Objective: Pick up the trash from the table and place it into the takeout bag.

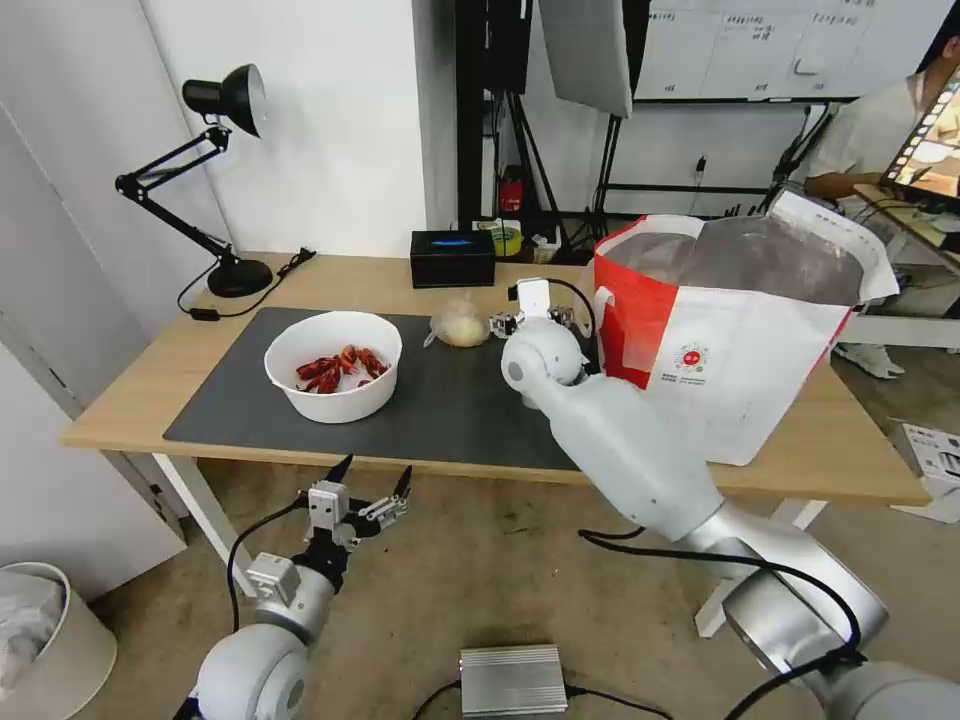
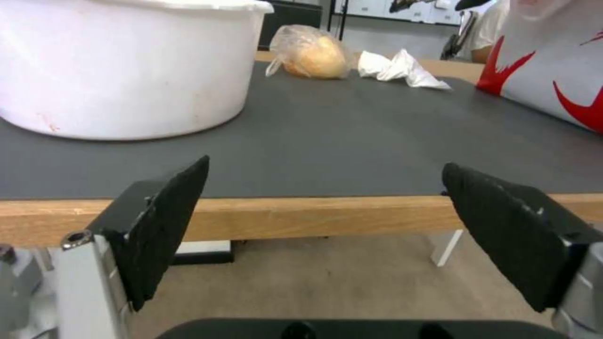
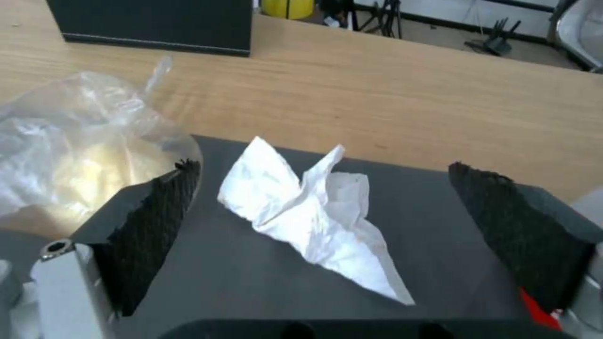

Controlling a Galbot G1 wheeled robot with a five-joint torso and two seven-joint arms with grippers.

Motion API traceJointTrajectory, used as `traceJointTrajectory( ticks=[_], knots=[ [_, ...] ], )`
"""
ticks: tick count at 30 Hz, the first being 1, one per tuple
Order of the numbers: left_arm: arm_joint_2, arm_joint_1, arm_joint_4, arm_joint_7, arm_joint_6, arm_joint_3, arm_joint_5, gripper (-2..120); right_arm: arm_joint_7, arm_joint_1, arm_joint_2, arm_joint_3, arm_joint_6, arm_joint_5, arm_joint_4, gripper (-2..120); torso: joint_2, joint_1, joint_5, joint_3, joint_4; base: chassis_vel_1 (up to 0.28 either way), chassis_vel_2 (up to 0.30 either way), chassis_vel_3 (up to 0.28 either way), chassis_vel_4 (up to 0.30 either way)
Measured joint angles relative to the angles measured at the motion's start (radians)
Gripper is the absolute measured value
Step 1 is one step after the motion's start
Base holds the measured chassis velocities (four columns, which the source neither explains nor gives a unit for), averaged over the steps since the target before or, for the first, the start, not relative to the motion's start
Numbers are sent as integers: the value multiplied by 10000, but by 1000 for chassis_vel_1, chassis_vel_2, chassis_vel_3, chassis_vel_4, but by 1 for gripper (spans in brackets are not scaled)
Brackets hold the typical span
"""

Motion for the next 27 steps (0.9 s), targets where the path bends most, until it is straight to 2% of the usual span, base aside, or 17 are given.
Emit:
traceJointTrajectory(
  ticks=[16, 27],
  knots=[
    [171, -195, 48, -93, -139, 122, -23, 100, -276, 607, 639, 183, -217, 39, -1392, 100, 0, 0, 0, 0, 1, 0, 0, 0, 0],
    [235, -350, -58, -125, -139, 73, -242, 100, -506, 803, 743, 279, -261, 187, -1989, 100, 0, 0, 0, 0, 0, 0, 0, 0, 0]
  ],
)
